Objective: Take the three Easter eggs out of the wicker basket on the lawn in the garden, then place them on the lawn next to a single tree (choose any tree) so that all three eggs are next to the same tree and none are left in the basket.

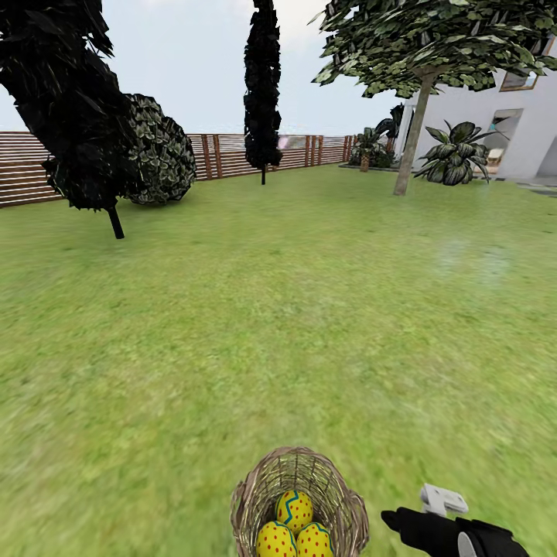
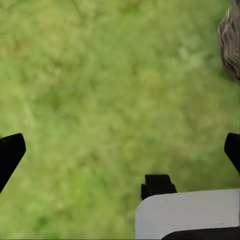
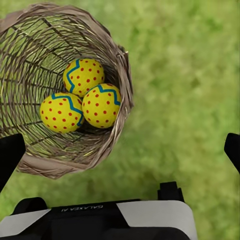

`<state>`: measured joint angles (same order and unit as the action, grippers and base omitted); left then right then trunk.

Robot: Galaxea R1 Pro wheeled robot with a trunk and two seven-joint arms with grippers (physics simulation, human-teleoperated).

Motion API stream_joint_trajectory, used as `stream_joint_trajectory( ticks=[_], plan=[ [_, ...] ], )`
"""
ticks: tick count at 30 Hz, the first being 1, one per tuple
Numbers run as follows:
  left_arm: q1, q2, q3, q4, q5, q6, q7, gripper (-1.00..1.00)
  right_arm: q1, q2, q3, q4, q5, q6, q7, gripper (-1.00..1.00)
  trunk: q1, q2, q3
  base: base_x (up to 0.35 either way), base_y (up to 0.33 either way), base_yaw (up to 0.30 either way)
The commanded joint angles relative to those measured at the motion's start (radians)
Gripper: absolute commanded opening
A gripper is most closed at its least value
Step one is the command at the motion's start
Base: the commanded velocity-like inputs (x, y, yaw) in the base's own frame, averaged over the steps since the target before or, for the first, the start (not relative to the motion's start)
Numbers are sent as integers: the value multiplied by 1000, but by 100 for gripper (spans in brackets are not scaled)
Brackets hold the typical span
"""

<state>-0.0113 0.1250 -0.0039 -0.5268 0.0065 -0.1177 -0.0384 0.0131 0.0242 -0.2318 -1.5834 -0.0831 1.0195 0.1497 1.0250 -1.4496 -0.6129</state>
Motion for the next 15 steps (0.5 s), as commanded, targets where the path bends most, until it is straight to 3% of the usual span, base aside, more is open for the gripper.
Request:
stream_joint_trajectory(
  ticks=[1,2,3,5,6,7,8,12,13,15],
  plan=[
    [16,39,0,-114,29,59,-17,100,0,1,-2,-1,-8,4,-3,100,0,0,-1,0,0,0],
    [31,58,2,-172,50,93,-27,100,0,1,-2,-1,-8,4,-3,100,0,0,-1,0,0,0],
    [70,101,13,-289,97,171,-49,100,-1,0,-2,-1,-7,4,-3,100,0,0,-1,0,0,0],
    [113,150,39,-406,146,254,-75,100,-1,0,-2,-1,-7,4,-4,100,0,0,-1,0,0,0],
    [152,197,82,-519,194,331,-107,100,-1,-2,-2,-1,-6,4,-3,100,0,0,-1,0,0,0],
    [168,217,110,-570,214,368,-125,100,-2,-3,-2,-1,-6,4,-3,100,0,0,-1,0,0,0],
    [192,245,174,-657,243,439,-168,100,-6,-4,-2,-1,-6,4,-3,100,0,0,-1,0,0,0],
    [218,277,299,-769,271,575,-271,100,-28,-5,-2,-1,-3,7,-7,100,0,0,-1,0,0,0],
    [224,286,348,-802,279,635,-325,100,-38,-5,-3,-1,-2,9,-14,100,0,0,-1,0,0,0],
    [229,298,405,-832,285,695,-387,100,-49,-5,-3,-1,-1,12,-28,100,0,0,-1,0,0,0]
  ],
)
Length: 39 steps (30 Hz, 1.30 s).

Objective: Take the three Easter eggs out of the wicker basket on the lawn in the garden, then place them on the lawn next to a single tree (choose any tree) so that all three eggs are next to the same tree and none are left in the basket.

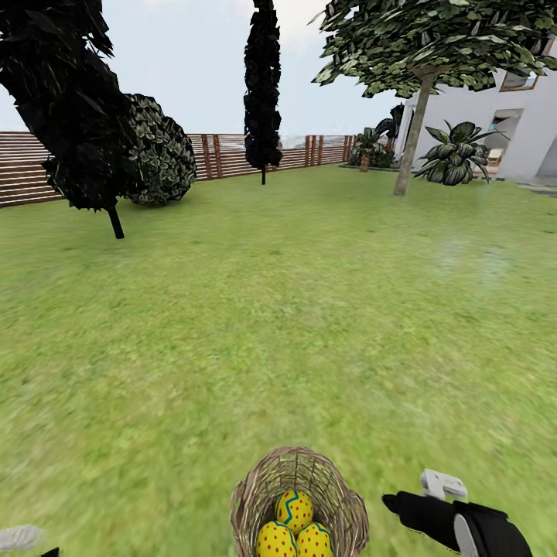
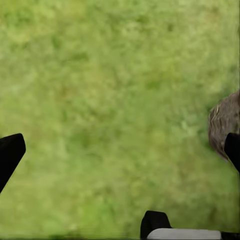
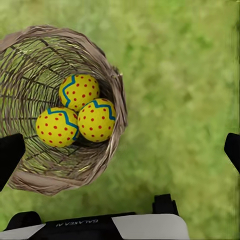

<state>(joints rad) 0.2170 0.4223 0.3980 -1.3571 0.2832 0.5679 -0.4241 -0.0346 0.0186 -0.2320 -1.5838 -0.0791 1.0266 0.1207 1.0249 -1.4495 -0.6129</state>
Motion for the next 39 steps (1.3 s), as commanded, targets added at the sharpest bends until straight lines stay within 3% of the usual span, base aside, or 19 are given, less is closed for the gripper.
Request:
stream_joint_trajectory(
  ticks=[1,2,14,21,30,36,39],
  plan=[
    [1,4,18,-11,9,23,-16,100,-4,2,-2,-1,-5,5,-5,100,0,0,-1,0,0,0],
    [3,10,43,-28,11,42,-36,100,-10,3,-2,-1,-5,6,-13,100,0,0,-1,0,0,0],
    [7,13,139,-34,14,84,-70,100,-52,9,43,11,-6,8,-39,100,0,0,-1,0,0,0],
    [7,15,150,-34,14,132,-71,100,-108,10,71,70,-15,9,-134,100,0,0,-1,0,0,0],
    [7,13,153,-33,14,140,-69,100,-136,11,84,124,-17,7,-155,100,0,0,-1,0,0,0],
    [7,12,154,-33,14,141,-69,100,-220,3,84,298,-12,-2,-160,100,0,0,-1,0,0,0],
    [7,12,155,-33,14,140,-68,100,-243,0,79,336,-10,-4,-160,100,0,0,-1,0,0,0]
  ],
)
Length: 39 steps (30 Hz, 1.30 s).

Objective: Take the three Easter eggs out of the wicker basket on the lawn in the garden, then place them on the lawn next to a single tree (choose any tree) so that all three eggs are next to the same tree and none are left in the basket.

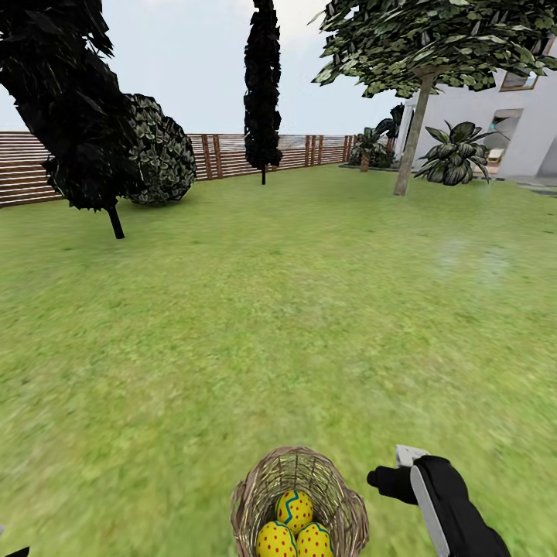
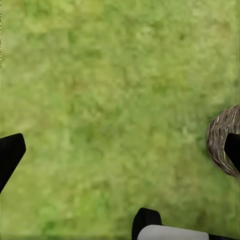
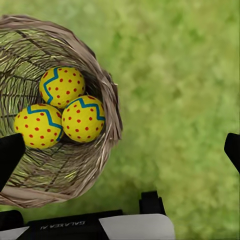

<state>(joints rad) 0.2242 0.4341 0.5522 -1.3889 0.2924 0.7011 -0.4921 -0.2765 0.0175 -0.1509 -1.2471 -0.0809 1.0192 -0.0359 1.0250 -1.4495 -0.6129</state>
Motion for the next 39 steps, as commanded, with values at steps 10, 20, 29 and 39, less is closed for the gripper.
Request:
stream_joint_trajectory(
  ticks=[10,20,29,39],
  plan=[
    [1,0,3,1,5,5,2,100,-19,3,-3,31,-8,-7,-5,100,0,0,-1,0,0,0],
    [1,0,3,7,4,-6,3,100,-44,12,7,65,-8,-40,-6,100,19,-35,-16,0,0,0],
    [1,0,11,9,5,-6,0,100,-87,15,7,104,-9,-59,-8,100,54,-98,-45,0,0,0],
    [1,0,14,6,5,-5,-2,100,-265,13,7,402,-4,-127,-11,100,88,-161,-73,0,0,0]
  ],
)
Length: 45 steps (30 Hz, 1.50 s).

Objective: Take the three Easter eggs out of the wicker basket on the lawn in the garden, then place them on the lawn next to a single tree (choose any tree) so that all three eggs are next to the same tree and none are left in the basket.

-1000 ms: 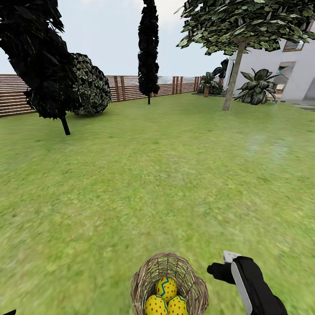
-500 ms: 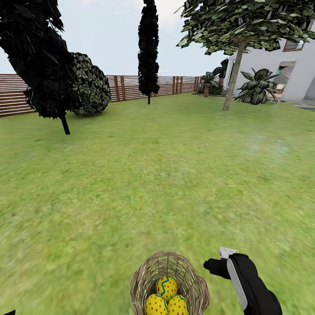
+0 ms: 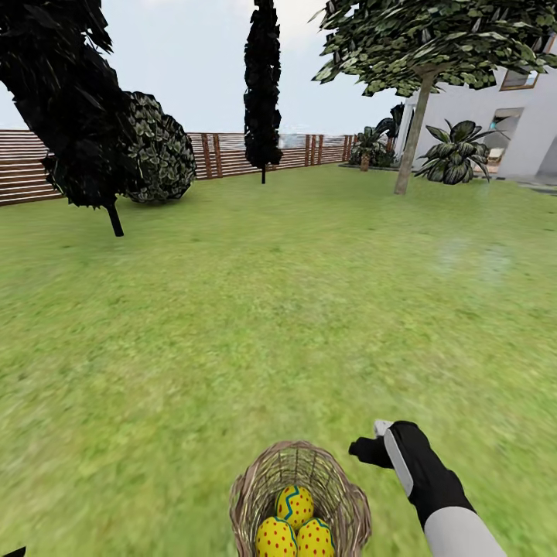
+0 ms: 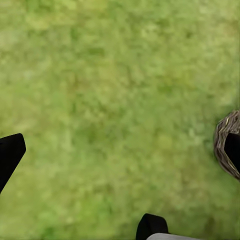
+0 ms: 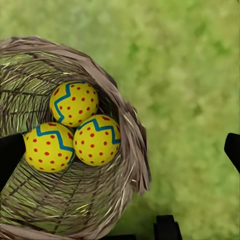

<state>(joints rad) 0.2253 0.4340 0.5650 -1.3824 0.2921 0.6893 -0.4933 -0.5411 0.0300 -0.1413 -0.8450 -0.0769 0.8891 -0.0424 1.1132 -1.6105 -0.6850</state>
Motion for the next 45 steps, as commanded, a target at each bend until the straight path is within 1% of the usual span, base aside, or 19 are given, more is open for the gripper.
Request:
stream_joint_trajectory(
  ticks=[1,3,5,6,8,13,18,27,32,39,45],
  plan=[
    [0,0,1,-1,5,7,-1,100,-5,1,-3,6,-8,-1,-5,100,0,0,-1,0,0,0],
    [0,0,1,-1,5,9,-1,100,-15,1,-3,19,-8,-11,-7,100,0,0,-1,0,0,0],
    [0,0,1,-1,5,10,-1,100,-24,1,-3,26,-8,-16,-27,100,0,0,-1,0,0,0],
    [0,0,1,-1,5,11,-1,100,-28,2,-2,30,-9,-19,-49,100,4,-7,-4,0,0,0],
    [0,0,1,-1,5,11,-1,100,-32,2,-2,43,-11,-22,-70,100,12,-21,-10,0,0,0],
    [0,0,1,0,5,11,-1,100,-35,2,-1,80,-13,-27,-88,100,31,-56,-26,0,0,0],
    [0,0,1,0,4,9,-1,100,-36,2,-1,123,-13,-72,-93,100,50,-91,-42,0,0,0],
    [0,0,1,1,4,8,-1,100,-36,3,0,164,-13,-99,-93,100,84,-154,-70,0,0,0],
    [0,0,1,2,4,7,-1,100,-36,3,0,200,-13,-137,-93,100,104,-189,-85,0,0,0],
    [0,0,1,2,4,7,-1,100,-36,3,0,232,-12,-151,-93,100,130,-238,-107,0,0,0],
    [0,0,1,2,4,7,0,100,-36,5,1,241,-12,-152,-93,100,153,-280,-126,0,0,0]
  ],
)
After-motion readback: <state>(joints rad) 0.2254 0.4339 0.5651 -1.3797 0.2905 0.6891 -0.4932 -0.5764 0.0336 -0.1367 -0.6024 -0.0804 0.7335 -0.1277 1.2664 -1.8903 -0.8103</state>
